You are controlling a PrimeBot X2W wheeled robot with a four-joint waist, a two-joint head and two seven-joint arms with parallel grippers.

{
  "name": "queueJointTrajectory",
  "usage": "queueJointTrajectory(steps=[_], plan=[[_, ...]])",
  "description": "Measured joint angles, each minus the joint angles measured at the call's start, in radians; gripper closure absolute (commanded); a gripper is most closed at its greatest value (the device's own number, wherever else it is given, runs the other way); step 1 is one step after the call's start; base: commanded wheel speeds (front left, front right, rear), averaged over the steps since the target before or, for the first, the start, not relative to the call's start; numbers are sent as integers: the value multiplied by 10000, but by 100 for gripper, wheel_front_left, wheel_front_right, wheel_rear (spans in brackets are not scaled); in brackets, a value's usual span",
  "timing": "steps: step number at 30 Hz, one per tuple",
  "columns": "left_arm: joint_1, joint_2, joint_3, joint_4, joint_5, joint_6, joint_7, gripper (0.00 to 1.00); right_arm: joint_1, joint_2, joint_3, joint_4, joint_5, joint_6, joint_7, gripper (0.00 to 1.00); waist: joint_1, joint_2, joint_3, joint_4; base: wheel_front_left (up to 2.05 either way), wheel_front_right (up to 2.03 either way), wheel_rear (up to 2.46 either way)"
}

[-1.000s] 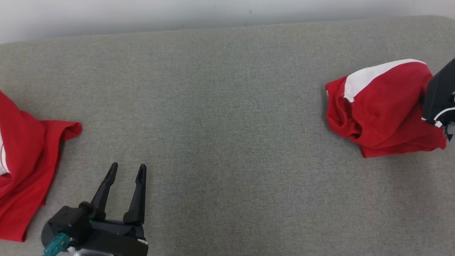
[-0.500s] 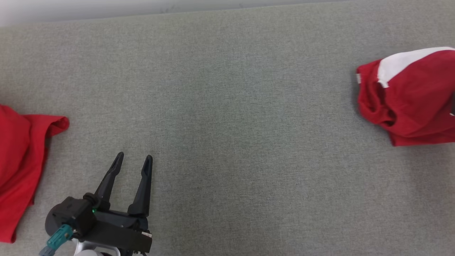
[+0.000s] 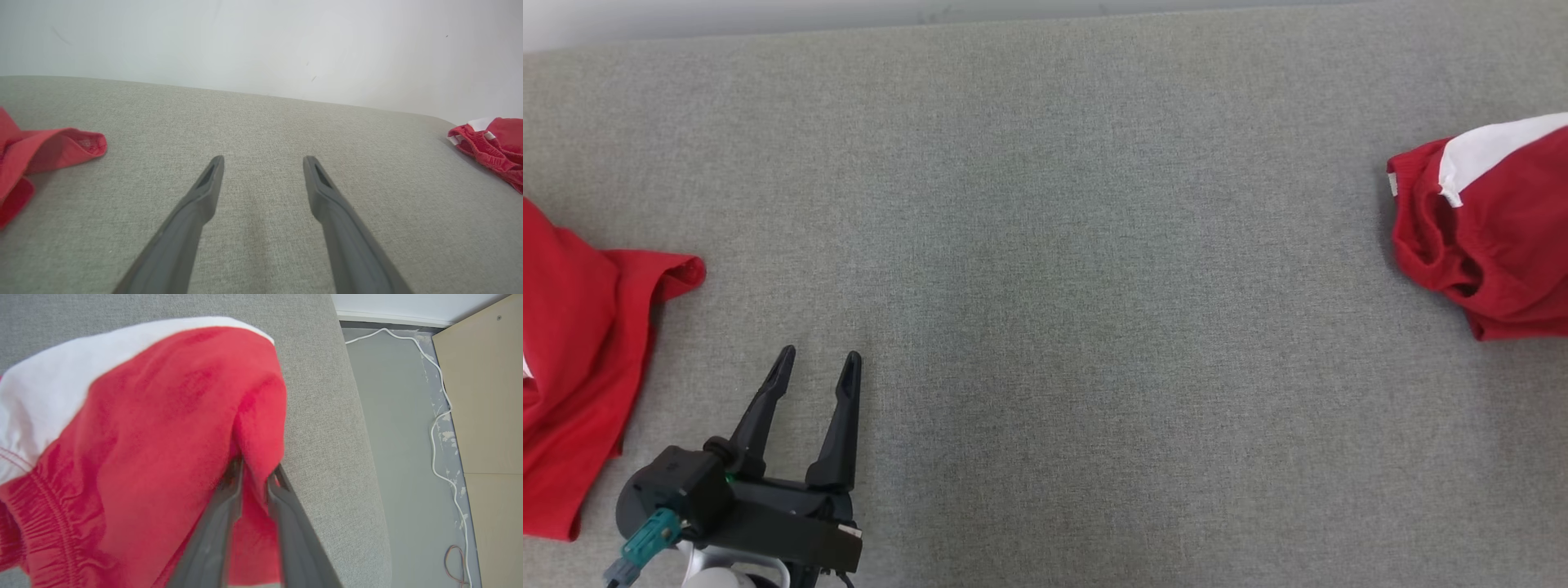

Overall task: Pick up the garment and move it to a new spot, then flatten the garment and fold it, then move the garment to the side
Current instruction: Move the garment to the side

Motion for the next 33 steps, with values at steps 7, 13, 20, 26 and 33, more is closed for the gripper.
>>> queueJointTrajectory(steps=[7, 13, 20, 26, 33], plan=[[3, -27, 56, 219, -2, 12, 0, 0, -74, 36, 270, 301, -334, -2, 25, 0, 0, 0, -245, -66, 0, 0, 0], [-2, -263, 27, 533, -35, 12, 0, 0, -240, 357, -186, -222, 182, 224, -830, 0, -2, 0, -685, -140, 0, 0, 0], [250, -385, 288, 763, -79, 199, 0, 0, 304, 903, -493, -1607, 706, 876, -2481, 0, -3, -1, -1418, -204, 0, 0, 0], [855, -343, 481, 834, -79, 374, 0, 0, 1682, 1452, -786, -3058, 1122, 1028, -3887, 0, -3, -1, -2124, -344, 0, 0, 0], [1450, -341, 754, 757, -77, 646, 0, 0, 3389, 1772, -961, -4665, 1191, 880, -5264, 0, -3, -1, -2927, -523, 0, 0, 0]])
